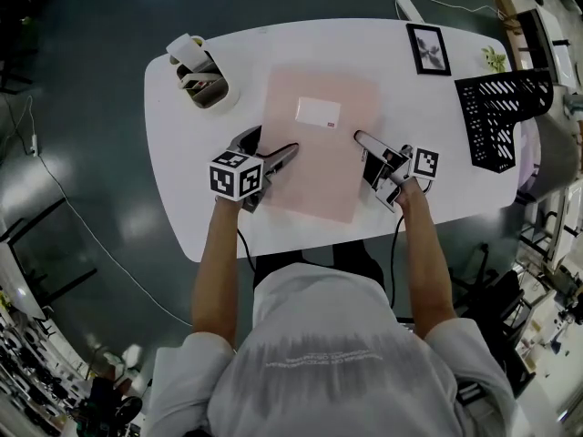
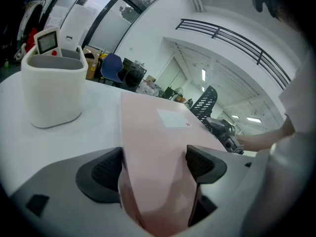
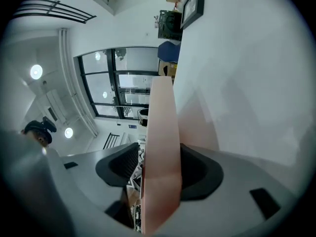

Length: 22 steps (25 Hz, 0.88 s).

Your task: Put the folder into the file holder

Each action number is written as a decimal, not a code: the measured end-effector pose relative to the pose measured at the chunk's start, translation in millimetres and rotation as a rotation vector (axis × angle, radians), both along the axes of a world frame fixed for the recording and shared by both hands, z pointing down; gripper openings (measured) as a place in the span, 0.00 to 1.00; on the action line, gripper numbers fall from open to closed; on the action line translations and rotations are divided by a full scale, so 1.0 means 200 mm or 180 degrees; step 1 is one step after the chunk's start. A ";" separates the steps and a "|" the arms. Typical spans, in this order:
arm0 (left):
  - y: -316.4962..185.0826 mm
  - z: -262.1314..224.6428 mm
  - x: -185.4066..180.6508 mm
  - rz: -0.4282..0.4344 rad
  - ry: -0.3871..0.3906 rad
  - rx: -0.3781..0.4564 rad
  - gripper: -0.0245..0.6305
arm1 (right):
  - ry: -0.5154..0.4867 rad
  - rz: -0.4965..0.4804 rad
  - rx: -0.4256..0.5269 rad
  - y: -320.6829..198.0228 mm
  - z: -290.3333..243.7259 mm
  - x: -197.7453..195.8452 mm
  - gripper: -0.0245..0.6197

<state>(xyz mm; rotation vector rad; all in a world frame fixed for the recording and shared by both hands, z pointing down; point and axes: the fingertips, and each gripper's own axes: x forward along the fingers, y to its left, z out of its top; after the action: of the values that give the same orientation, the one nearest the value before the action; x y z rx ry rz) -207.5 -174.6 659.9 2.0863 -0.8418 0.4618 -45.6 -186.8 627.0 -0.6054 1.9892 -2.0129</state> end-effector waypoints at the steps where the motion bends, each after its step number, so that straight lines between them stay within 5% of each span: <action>1: 0.00 0.00 0.00 0.0000 0.0007 -0.0002 0.67 | -0.0001 -0.0046 0.0000 0.00 0.00 -0.01 0.45; 22: 0.01 0.03 0.02 0.0113 -0.0230 0.0076 0.67 | 0.0419 -0.0653 -0.0205 0.09 0.16 -0.23 0.33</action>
<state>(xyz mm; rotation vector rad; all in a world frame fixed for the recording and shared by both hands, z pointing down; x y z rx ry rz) -204.2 -172.0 665.0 2.1199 -0.8572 0.5517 -91.6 -168.2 659.9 -0.5822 2.1477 -2.2162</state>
